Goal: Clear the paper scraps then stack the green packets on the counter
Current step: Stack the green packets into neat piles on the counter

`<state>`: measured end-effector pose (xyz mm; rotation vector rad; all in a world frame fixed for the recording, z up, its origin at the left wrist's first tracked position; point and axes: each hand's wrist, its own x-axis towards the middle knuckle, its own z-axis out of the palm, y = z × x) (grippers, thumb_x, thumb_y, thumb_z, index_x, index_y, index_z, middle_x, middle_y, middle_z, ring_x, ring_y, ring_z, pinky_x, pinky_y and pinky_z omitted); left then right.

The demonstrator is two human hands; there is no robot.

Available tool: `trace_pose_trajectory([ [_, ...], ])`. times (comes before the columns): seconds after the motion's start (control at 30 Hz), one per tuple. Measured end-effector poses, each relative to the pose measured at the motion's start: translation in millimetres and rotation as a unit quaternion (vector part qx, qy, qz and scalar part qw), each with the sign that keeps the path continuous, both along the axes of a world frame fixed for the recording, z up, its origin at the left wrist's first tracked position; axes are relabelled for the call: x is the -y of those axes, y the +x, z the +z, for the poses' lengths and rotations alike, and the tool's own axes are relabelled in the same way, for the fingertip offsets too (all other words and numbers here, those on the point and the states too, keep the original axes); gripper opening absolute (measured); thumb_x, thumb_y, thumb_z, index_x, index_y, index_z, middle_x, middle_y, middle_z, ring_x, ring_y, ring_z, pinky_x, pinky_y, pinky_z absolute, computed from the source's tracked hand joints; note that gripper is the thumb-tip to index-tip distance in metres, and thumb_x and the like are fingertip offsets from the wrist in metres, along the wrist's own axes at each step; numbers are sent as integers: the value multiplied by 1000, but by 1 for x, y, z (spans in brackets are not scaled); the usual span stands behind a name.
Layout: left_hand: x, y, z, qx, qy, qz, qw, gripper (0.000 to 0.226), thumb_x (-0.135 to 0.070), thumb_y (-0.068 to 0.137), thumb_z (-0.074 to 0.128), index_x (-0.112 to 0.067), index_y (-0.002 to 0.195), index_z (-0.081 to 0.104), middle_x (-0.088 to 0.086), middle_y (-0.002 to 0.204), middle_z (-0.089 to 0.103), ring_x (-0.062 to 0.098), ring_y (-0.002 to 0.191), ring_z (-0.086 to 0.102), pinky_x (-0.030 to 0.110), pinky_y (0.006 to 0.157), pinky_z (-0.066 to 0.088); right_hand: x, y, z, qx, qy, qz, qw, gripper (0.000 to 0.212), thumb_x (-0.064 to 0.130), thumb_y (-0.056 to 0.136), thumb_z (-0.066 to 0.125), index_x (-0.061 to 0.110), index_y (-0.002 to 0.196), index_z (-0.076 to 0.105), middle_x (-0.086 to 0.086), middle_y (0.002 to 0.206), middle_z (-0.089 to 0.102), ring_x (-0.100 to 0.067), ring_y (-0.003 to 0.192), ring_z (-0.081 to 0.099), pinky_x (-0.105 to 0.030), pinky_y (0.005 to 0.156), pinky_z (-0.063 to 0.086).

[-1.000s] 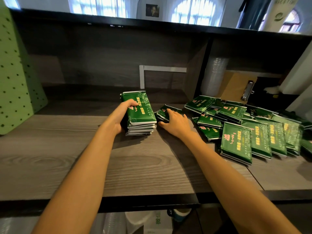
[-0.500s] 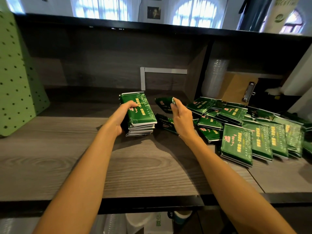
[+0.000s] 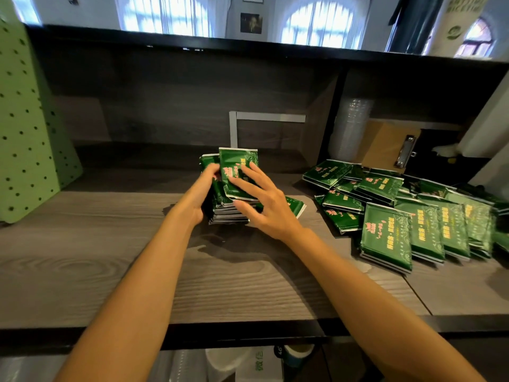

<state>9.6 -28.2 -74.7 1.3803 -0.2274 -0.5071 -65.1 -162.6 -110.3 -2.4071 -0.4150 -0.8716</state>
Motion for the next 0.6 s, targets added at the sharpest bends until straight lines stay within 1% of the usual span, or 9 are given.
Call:
trace_pose_trajectory([
  [0.07, -2, 0, 1, -4, -17, -11, 1000, 47, -57, 91, 39, -22, 94, 69, 5, 84, 73, 17, 75, 69, 31, 69, 53, -2, -3, 1, -22, 85, 18, 996, 47, 36, 90, 46, 10, 128, 58, -9, 143, 45, -11, 139, 25, -31, 114, 24],
  [0.1, -2, 0, 2, -1, -17, -24, 1000, 47, -59, 88, 44, -22, 98, 70, 5, 89, 74, 18, 81, 70, 33, 75, 54, -3, -3, 3, -17, 113, 21, 993, 42, 29, 91, 47, 8, 125, 60, -9, 141, 48, -10, 138, 28, -28, 114, 24],
  [0.2, -1, 0, 0, 18, 10, -31, 999, 37, -45, 81, 64, -20, 109, 67, 9, 108, 71, 22, 97, 67, 39, 94, 50, -4, -3, 5, 18, 144, 2, 989, 33, 4, 86, 48, 0, 116, 64, -13, 135, 53, -13, 134, 34, -20, 113, 27],
  [0.27, 0, -1, 0, 27, 10, -3, 1000, 41, -37, 75, 69, -17, 111, 64, 10, 112, 69, 21, 97, 66, 38, 93, 50, -4, -3, 8, 31, 187, -32, 981, 35, -1, 84, 53, -1, 118, 59, -13, 136, 50, -14, 132, 37, -29, 112, 32],
  [0.3, 0, -1, 1, 33, 7, 10, 999, 55, -38, 68, 73, -15, 116, 61, 10, 113, 68, 21, 98, 66, 38, 90, 51, -5, -5, 12, 15, 238, -44, 970, 42, -2, 83, 56, 2, 125, 51, -11, 139, 46, -14, 132, 37, -33, 111, 34],
  [0.37, -1, -1, 3, 71, 11, 20, 997, 85, -39, 47, 78, -13, 124, 50, 9, 115, 65, 21, 100, 64, 37, 85, 52, -1, -7, 22, -76, 370, -38, 925, 67, -4, 82, 61, 11, 140, 30, -7, 145, 35, -14, 132, 34, -29, 104, 35],
  [0.43, -3, -1, 3, 130, 14, -17, 991, 96, -33, 37, 76, -14, 126, 43, 7, 115, 62, 20, 101, 62, 35, 84, 51, 8, -9, 27, -180, 435, 8, 882, 88, -3, 77, 65, 18, 147, 16, -8, 145, 36, -19, 129, 39, -29, 97, 39],
  [0.53, -7, -5, 1, 184, 41, -143, 972, 93, -13, 48, 74, -21, 133, 37, 3, 120, 60, 14, 107, 59, 26, 81, 51, 20, -12, 23, -281, 411, 88, 863, 92, -1, 66, 64, 19, 145, 21, -5, 129, 53, -16, 112, 55, -27, 89, 48],
  [0.6, -9, -9, 2, 199, 62, -211, 955, 88, -9, 58, 70, -23, 137, 34, -1, 123, 58, 8, 107, 59, 19, 77, 52, 22, -13, 21, -310, 374, 110, 867, 93, 2, 61, 65, 18, 144, 25, -2, 127, 56, -11, 111, 57, -25, 89, 48],
])
